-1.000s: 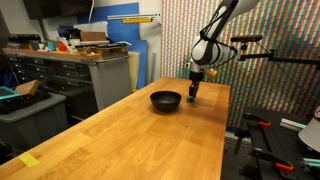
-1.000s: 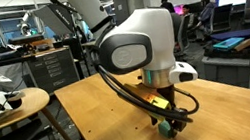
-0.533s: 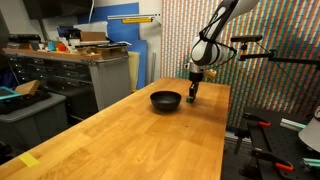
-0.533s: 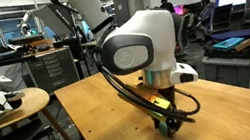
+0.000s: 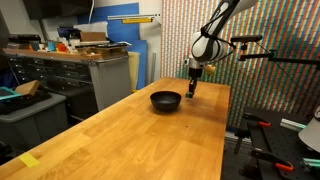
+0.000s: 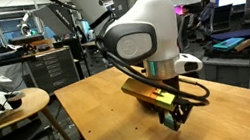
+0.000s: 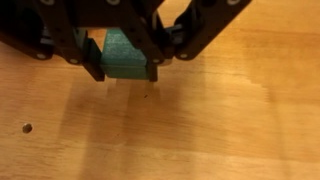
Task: Put the green block inside the black bowl
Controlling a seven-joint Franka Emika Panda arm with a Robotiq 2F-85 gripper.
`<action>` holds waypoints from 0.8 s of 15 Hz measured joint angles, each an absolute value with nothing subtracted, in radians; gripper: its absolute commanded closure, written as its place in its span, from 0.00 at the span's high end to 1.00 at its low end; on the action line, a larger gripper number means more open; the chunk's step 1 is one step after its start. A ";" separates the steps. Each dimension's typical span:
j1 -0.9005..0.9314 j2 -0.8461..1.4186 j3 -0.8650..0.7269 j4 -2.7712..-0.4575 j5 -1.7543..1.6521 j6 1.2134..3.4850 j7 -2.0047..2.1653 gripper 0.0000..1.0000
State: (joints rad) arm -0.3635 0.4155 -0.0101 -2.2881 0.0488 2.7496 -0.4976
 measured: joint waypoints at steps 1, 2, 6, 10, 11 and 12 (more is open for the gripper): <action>-0.362 0.401 -0.015 -2.286 0.040 2.735 -0.497 0.21; -0.358 0.384 -0.022 -2.285 0.030 2.715 -0.496 0.21; -0.323 0.305 -0.048 -2.271 -0.013 2.610 -0.477 0.21; -0.268 0.246 -0.053 -2.242 -0.029 2.524 -0.446 0.21; -0.251 0.237 -0.053 -2.237 -0.029 2.508 -0.439 0.21; -0.233 0.231 -0.052 -2.232 -0.029 2.492 -0.431 0.21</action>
